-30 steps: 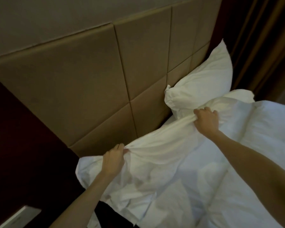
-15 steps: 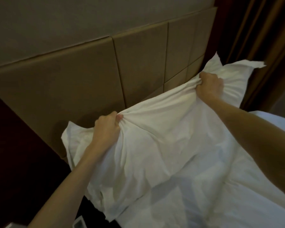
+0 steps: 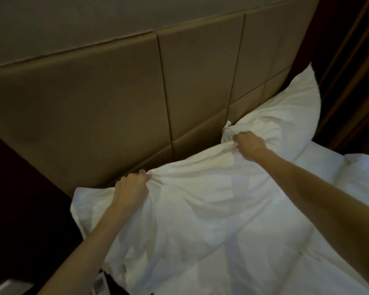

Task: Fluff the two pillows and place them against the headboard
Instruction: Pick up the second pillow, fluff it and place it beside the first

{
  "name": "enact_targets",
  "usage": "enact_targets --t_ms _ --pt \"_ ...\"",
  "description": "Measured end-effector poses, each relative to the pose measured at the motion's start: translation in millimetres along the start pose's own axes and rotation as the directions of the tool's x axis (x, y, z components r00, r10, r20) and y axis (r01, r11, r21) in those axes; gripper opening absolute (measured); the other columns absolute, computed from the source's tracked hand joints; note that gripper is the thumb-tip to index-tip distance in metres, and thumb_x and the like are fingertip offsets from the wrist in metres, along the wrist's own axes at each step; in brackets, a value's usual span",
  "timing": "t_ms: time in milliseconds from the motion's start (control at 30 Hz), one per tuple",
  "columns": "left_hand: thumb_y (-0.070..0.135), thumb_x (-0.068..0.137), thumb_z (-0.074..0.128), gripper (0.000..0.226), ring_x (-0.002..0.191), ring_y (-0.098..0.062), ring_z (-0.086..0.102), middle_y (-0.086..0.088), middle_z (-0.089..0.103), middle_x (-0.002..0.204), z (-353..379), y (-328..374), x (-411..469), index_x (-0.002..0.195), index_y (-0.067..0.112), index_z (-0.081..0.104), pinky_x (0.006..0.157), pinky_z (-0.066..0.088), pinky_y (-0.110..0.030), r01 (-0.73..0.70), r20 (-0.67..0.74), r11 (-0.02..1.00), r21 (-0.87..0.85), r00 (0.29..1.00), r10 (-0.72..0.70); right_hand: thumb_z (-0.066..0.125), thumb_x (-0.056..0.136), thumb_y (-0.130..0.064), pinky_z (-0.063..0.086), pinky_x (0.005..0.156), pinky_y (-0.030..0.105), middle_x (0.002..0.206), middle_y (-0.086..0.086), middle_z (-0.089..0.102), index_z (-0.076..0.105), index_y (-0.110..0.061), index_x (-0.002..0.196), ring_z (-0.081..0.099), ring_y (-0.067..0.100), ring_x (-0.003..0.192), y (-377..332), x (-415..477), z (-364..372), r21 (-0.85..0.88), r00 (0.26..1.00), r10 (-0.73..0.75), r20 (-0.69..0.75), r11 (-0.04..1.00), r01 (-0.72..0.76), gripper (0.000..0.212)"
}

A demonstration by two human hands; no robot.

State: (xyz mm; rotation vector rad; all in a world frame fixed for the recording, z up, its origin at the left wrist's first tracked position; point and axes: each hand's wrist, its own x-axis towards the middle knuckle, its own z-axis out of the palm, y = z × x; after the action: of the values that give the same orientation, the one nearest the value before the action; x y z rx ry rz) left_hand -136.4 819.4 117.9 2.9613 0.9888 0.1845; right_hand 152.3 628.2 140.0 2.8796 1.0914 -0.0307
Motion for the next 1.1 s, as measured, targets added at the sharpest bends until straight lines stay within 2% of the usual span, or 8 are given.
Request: enact_targets --t_ms 200,300,400,467,600,833,967,1100 --pt "0.016 0.09 0.057 0.02 0.052 -0.041 0.061 -0.021 0.065 0.062 -22.8 2.9 1.8 0.076 0.002 0.057 0.047 0.041 -0.037 0.003 -0.197 0.999 0.046 0.98 0.006 0.053 0.094 -0.019 0.039 0.103 0.042 0.143 0.016 0.042 0.062 -0.012 0.124 0.042 0.035 0.124 -16.6 28.2 -3.1 0.13 0.93 0.153 -0.335 0.985 -0.115 0.033" --pt "0.015 0.089 0.06 0.019 0.047 -0.038 0.061 -0.018 0.065 0.062 -9.6 -5.7 -2.7 0.073 0.004 0.056 0.046 0.042 -0.035 -0.028 -0.208 0.996 0.08 0.977 0.044 0.051 0.096 -0.021 0.044 0.1 0.039 0.145 0.015 0.036 0.061 -0.01 0.124 0.045 0.034 0.121 -25.9 27.7 10.9 0.418 0.908 0.336 -0.251 0.884 -0.211 0.032" --pt "0.023 0.094 0.049 0.016 0.065 -0.032 0.067 -0.01 0.07 0.079 19.0 -18.5 -18.2 0.088 0.01 0.057 0.052 0.038 -0.032 -0.008 0.004 0.988 0.155 1.0 0.008 0.047 0.097 -0.023 0.042 0.102 0.037 0.149 0.015 0.033 0.059 -0.007 0.127 0.049 0.034 0.122 -35.9 25.4 31.5 0.585 0.927 0.364 -0.088 0.772 -0.248 0.036" --pt "0.022 0.089 0.059 0.011 0.059 -0.026 0.067 -0.007 0.069 0.075 29.5 -24.8 -27.3 0.087 0.011 0.057 0.048 0.04 -0.029 -0.019 0.042 0.979 0.204 0.999 0.011 0.048 0.096 -0.02 0.042 0.102 0.037 0.141 0.019 0.046 0.061 -0.003 0.125 0.054 0.036 0.118 -44.9 28.7 38.3 0.691 0.928 0.372 -0.008 0.673 -0.264 0.036" --pt "0.009 0.066 0.082 0.031 0.025 -0.026 0.049 -0.01 0.054 0.04 27.2 -30.5 -23.5 0.06 0.007 0.052 0.03 0.035 -0.021 -0.027 -0.208 0.987 0.159 0.976 0.061 0.05 0.091 -0.009 0.049 0.092 0.037 0.111 0.027 0.065 0.068 0.007 0.105 0.06 0.04 0.103 -61.0 51.5 15.2 0.873 0.884 0.467 -0.011 0.435 -0.218 0.028" --pt "0.005 0.083 0.054 0.015 0.03 -0.026 0.045 -0.011 0.055 0.052 3.3 -22.9 -0.5 0.069 0.003 0.057 0.03 0.034 -0.024 -0.069 -0.572 0.997 0.038 0.816 0.079 0.052 0.082 -0.008 0.041 0.071 0.02 0.082 0.008 0.062 0.073 -0.008 0.088 0.054 0.02 0.072 -55.1 76.8 -27.5 0.953 0.814 0.57 -0.112 0.293 -0.075 0.021" --pt "0.006 0.081 0.062 0.011 0.034 -0.023 0.046 -0.007 0.055 0.053 10.0 -15.7 4.7 0.07 0.007 0.059 0.029 0.031 -0.024 -0.104 -0.588 0.992 0.071 0.799 0.126 0.053 0.086 -0.014 0.04 0.079 0.021 0.103 0.014 0.068 0.072 -0.007 0.105 0.058 0.023 0.089 -34.8 72.8 -16.9 0.926 0.845 0.518 -0.132 0.368 -0.081 0.028" --pt "0.007 0.074 0.069 0.012 0.042 -0.02 0.052 -0.005 0.056 0.059 43.9 -23.0 -8.0 0.074 0.01 0.057 0.031 0.038 -0.025 -0.118 -0.439 0.983 0.139 0.883 0.168 0.053 0.093 -0.014 0.032 0.109 0.033 0.152 0.015 0.038 0.047 -0.007 0.14 0.041 0.034 0.136 -9.2 59.1 23.5 0.674 0.975 0.214 -0.06 0.729 -0.119 0.048"
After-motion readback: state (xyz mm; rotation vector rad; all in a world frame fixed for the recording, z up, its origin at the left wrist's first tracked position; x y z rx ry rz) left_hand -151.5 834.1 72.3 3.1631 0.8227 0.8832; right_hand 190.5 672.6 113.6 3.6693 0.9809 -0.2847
